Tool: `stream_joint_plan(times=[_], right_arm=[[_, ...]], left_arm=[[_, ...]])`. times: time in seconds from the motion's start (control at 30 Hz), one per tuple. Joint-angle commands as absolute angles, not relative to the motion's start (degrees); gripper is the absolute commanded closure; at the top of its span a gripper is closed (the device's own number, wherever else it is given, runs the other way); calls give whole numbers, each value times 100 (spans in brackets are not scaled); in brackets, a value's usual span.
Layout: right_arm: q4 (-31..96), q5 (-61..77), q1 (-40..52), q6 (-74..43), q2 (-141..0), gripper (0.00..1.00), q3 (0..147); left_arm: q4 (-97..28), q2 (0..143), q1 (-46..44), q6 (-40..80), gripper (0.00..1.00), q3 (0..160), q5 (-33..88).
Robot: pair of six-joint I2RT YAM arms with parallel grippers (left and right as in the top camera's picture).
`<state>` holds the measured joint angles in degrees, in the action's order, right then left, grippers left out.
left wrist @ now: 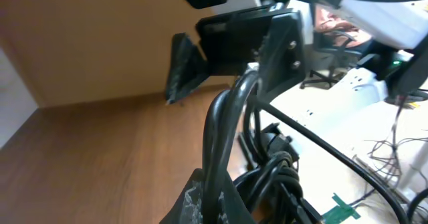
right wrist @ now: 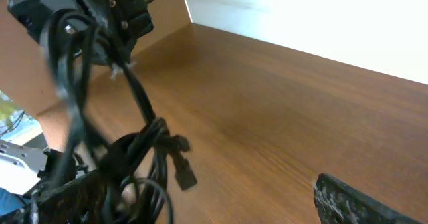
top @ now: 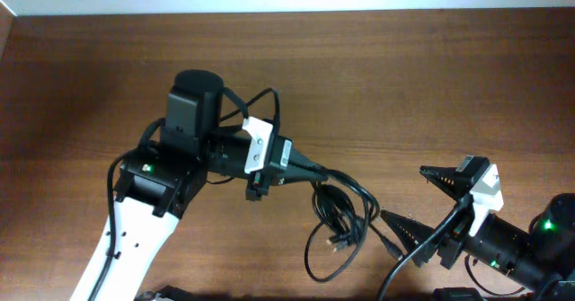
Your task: Untangle cables
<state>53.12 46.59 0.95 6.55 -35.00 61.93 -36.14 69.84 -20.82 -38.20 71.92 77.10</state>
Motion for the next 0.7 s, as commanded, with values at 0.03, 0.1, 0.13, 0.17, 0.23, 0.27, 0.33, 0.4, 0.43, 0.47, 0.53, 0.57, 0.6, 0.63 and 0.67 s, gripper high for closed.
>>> stream_joint_plan(times=[0.03,0.1,0.13,0.17,0.23,0.27,0.33,0.4,0.43,0.47,0.53,0.57,0.6,0.63,0.67], right_arm=[[5312,4689,145,733,-3514,2,6276],[5315,4838,150,875,-3514,2,6276],[5310,4925,150,910,-3516,2,6276],[5306,4954,150,923,-3520,2,6274],[5312,4952,150,923,-3551,2,6274],[5310,4950,150,923,-3566,2,6274],[5297,4952,150,923,-3618,2,6274],[5295,4954,150,923,-3693,2,6274],[5297,4954,150,923,-3745,2,6274],[5299,4954,150,923,-3830,2,6274],[5297,4974,150,923,-3929,2,6274],[5295,5019,150,926,-3970,2,6274],[5277,5116,150,926,-4025,2,6274],[5258,5205,150,928,-4066,2,6274],[5238,5275,150,926,-4119,2,6274]], left_arm=[[-3601,6853,-1883,-3839,100,7330,7708],[-3597,6853,-1883,-3839,100,7328,7708],[-3601,6853,-1883,-3837,100,7328,7708],[-3599,6853,-1885,-3839,100,7330,7712],[-3579,6853,-1885,-3841,100,7330,7891],[-3557,6853,-1885,-3841,100,7330,8007],[-3533,6853,-1911,-3841,100,7330,8079],[-3516,6858,-1938,-3841,100,7330,8077],[-3514,6864,-1940,-3844,100,7328,8077],[-3514,6866,-1940,-3841,100,7330,8077],[-3514,6866,-1940,-3841,100,7330,8079],[-3514,6866,-1940,-3841,100,7330,8079],[-3514,6866,-1940,-3841,100,7328,8077],[-3514,6866,-1940,-3841,100,7328,8077],[-3514,6866,-1940,-3841,100,7330,8077]])
